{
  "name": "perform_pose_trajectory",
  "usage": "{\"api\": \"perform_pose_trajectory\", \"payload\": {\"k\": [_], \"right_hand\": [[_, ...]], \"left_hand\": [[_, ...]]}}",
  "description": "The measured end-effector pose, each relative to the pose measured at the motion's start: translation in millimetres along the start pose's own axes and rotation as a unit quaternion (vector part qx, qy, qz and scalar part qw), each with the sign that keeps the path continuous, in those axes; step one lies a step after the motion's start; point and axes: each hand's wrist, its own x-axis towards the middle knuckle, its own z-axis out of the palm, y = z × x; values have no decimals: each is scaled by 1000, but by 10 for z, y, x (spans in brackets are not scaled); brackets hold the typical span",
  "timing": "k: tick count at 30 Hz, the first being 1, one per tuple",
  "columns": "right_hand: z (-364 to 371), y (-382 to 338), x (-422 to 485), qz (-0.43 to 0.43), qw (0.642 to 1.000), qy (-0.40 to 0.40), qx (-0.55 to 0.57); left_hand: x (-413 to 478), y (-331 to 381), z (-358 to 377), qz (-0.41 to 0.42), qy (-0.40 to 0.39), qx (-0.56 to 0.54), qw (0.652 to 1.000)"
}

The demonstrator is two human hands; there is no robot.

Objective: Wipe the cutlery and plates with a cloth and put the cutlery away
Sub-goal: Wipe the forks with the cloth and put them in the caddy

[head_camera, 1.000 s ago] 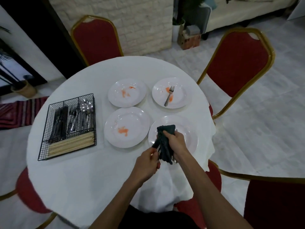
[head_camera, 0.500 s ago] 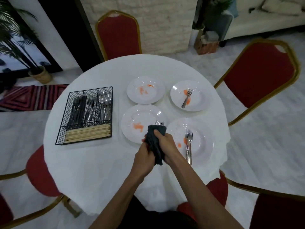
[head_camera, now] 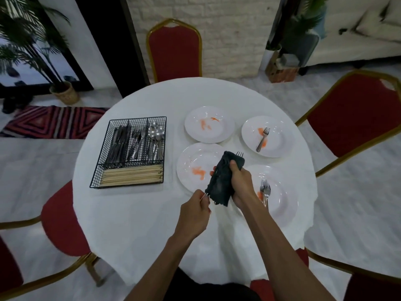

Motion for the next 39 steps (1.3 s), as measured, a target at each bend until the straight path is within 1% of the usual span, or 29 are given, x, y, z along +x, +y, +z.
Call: {"api": "perform_pose_trajectory", "payload": {"k": [2,5,7,8,10,13,15,17,20,21,23,25,27,28,30,32,34,35,36,37,39], "right_hand": [[109,28,-18,1,1000,-6,-5],[277,180,-50,26,999,-24,-37],[321,277,-13,35,997,-38,-49],[333,274,0,34,997,-45,-58],[373,238,28,40,994,-58,-78],[453,179,45,48,994,-60,-72],[448,122,91,44,998,-29,-33],[390,1,128,29,999,11,20],[261,-101,147,13,998,37,53],[247,-89,119,21,997,41,57],[305,26,25,45,997,30,53],[489,166,-123,65,998,2,23],[662,286,-199,44,998,-42,-18],[703,306,-189,22,998,-47,-41],[697,256,-94,-16,996,-10,-92],[594,156,87,-47,985,62,-157],[428,43,249,-53,975,136,-168],[340,-15,297,-48,975,153,-157],[282,-67,283,-39,979,148,-131],[267,-94,226,-23,986,121,-110],[386,-1,97,5,990,46,-131]], "left_hand": [[17,-14,-61,-12,-1,-38,999],[70,-6,-112,-68,-25,-122,990],[83,-22,-161,-99,-37,-147,984],[78,-39,-199,-101,-40,-146,983],[62,-63,-288,-78,-32,-124,989],[78,-87,-404,-43,-22,-78,996],[81,-127,-464,-40,-39,-88,995],[72,-192,-526,-46,-48,-121,990],[42,-260,-615,-66,-41,-155,985],[43,-270,-636,-68,-34,-157,985],[63,-266,-664,-66,-19,-146,987],[80,-241,-659,-52,-7,-117,992],[85,-209,-636,-28,-7,-69,997],[83,-188,-627,-18,-13,-48,999],[74,-155,-634,-6,-27,-27,999],[63,-154,-685,-3,-42,-21,999],[58,-186,-751,-8,-47,-24,999],[65,-213,-778,-15,-42,-31,999],[75,-235,-796,-23,-32,-41,998],[92,-251,-808,-30,-20,-49,998],[138,-253,-803,-34,-2,-50,998]]}}
